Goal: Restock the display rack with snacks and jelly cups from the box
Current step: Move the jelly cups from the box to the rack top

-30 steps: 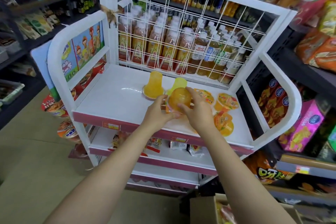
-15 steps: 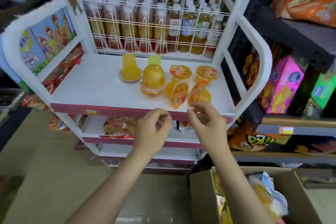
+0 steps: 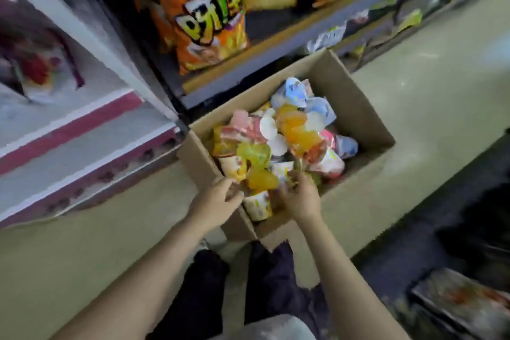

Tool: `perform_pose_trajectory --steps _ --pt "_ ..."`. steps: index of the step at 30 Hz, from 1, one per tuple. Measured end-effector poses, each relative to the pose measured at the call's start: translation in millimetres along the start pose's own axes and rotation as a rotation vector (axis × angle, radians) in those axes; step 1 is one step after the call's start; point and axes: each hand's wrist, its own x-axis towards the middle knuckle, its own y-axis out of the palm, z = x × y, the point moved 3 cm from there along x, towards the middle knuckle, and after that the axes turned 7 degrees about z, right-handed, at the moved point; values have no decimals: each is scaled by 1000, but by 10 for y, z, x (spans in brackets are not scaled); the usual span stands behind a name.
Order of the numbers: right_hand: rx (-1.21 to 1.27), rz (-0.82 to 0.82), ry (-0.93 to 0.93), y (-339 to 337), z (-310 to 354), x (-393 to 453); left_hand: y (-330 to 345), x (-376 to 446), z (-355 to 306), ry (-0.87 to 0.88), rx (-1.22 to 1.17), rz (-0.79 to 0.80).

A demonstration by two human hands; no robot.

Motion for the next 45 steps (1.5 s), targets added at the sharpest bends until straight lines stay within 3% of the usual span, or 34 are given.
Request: perform_pose_trajectory --steps 2,6,11,17,21,27,33,39,43,45 --pt "-14 3 27 -119 -347 237 262 205 -106 -24 -10 56" --pt "-88 92 33 -179 -743 725 605 494 -234 -71 -66 2" --pt "-275 247 89 -151 -846 1052 837 688 -415 -116 -120 -25" --pt "-257 300 19 -262 -777 1056 920 781 -532 -194 -177 -48" --pt "15 325 -32 -411 -694 965 858 718 -571 -206 -221 -77" --pt "729 515 100 -479 -271 746 708 611 -625 -122 -455 -156" --pt "889 670 196 -243 1 696 530 527 -492 -90 -684 -344" --pt "670 713 192 29 257 715 509 338 -156 -233 -827 -429" --pt "184 434 -27 145 293 1015 409 206 -15 -316 -877 -517" --pt "8 390 -155 270 297 1151 344 157 36 -338 -926 -579"
